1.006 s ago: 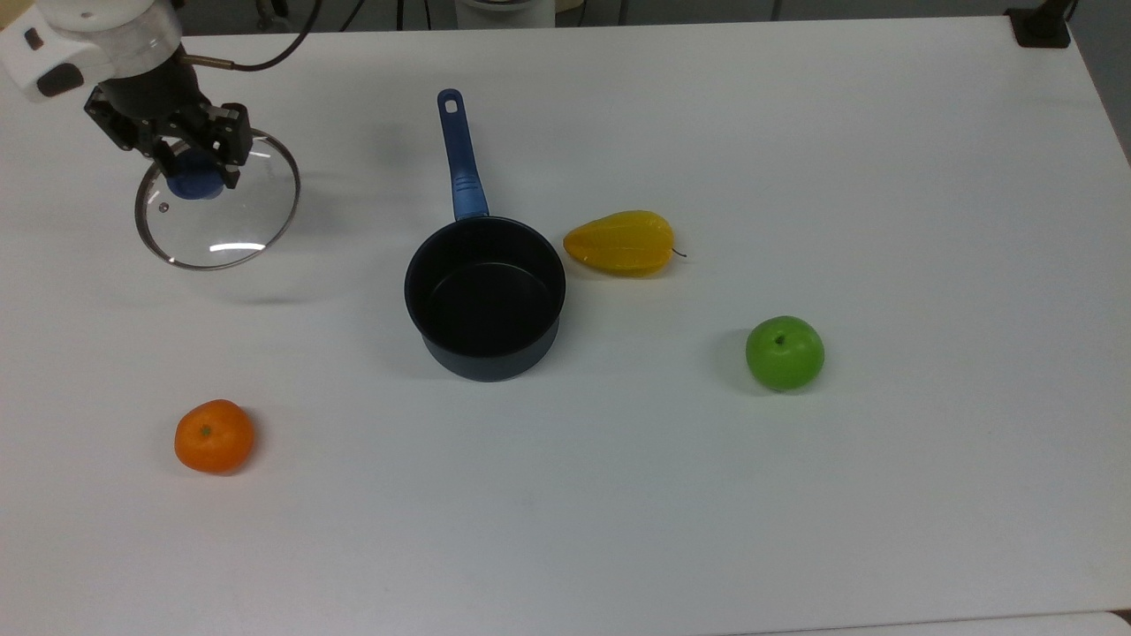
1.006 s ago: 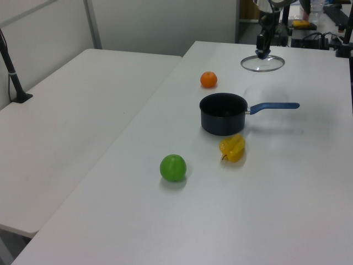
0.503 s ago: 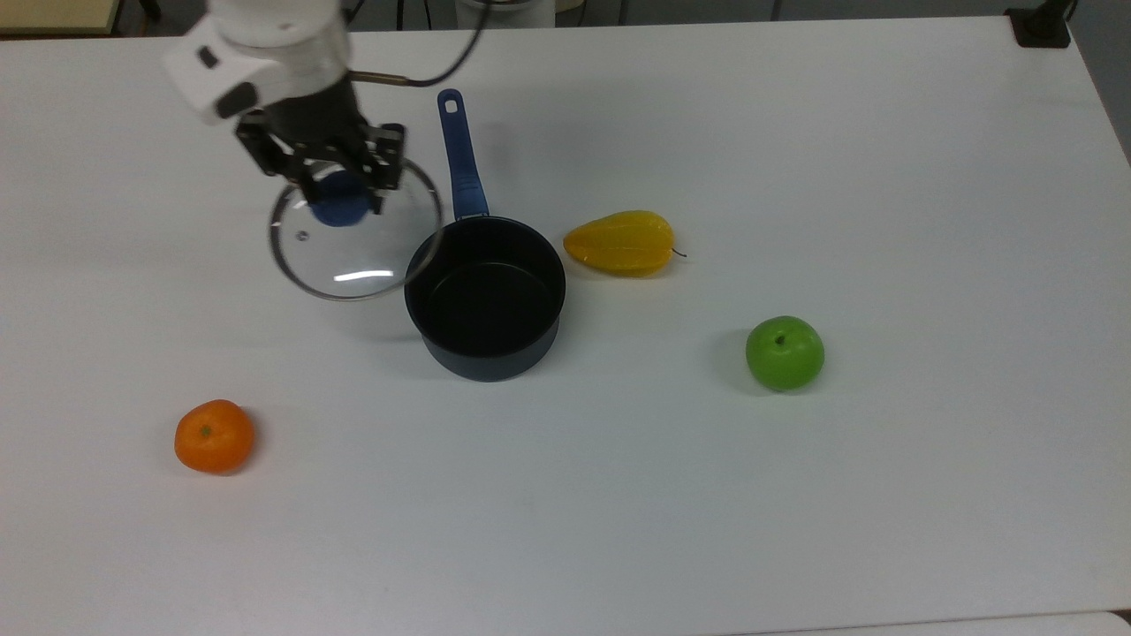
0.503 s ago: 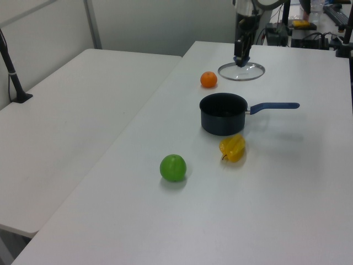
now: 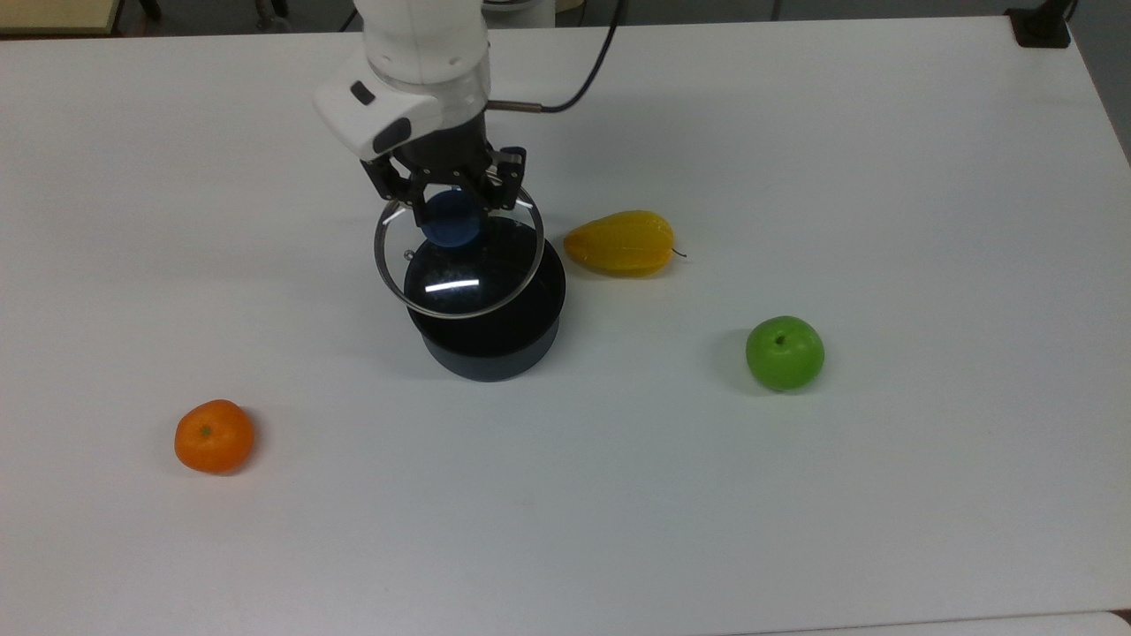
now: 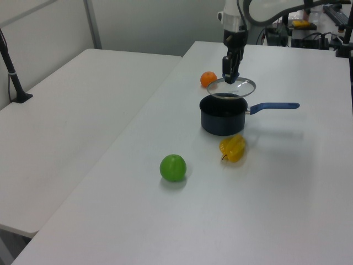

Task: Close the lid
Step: 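Carry the lid over the saucepan and lower it onto the rim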

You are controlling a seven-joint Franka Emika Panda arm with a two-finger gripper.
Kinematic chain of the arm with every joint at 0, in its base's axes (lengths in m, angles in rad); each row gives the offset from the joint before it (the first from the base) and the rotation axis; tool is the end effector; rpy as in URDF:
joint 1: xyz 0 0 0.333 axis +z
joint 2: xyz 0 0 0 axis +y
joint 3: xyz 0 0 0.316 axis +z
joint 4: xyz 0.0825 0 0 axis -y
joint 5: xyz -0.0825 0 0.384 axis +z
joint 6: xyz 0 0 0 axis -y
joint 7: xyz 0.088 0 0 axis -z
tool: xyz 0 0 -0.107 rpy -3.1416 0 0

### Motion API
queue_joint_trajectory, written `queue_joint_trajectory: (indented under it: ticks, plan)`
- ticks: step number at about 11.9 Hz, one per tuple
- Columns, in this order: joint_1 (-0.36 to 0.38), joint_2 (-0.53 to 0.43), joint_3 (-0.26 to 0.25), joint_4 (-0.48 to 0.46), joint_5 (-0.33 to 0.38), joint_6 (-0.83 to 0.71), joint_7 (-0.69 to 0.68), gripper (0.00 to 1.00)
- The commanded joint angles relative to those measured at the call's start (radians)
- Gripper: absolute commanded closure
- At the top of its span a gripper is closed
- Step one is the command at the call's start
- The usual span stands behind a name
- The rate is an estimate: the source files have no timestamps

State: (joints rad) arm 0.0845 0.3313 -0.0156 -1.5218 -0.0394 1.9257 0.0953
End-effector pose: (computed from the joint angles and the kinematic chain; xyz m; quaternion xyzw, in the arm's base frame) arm 0.6666 0.0446 0.4770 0.9991 -0.0065 0.0379 0.0182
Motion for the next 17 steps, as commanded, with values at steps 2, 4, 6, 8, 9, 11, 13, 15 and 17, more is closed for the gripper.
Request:
queue_joint_trajectory:
  ticks: [2, 4, 6, 8, 9, 11, 13, 15, 17]
  plan:
    - [0.04, 0.037, -0.012, 0.006, -0.045, 0.042, 0.058, 0.54]
    - [0.044, 0.045, -0.012, 0.005, -0.045, 0.061, 0.058, 0.54]
    - [0.063, 0.067, -0.014, 0.005, -0.054, 0.082, 0.084, 0.54]
    - [0.064, 0.077, -0.014, 0.006, -0.07, 0.093, 0.09, 0.54]
    - [0.064, 0.078, -0.014, 0.006, -0.071, 0.093, 0.09, 0.54]
    - [0.064, 0.078, -0.014, 0.005, -0.071, 0.093, 0.09, 0.54]
    - [0.064, 0.09, -0.014, 0.005, -0.076, 0.102, 0.092, 0.54]
    - [0.064, 0.097, -0.014, 0.002, -0.086, 0.14, 0.093, 0.54]
    - [0.064, 0.097, -0.014, 0.002, -0.09, 0.142, 0.104, 0.53]
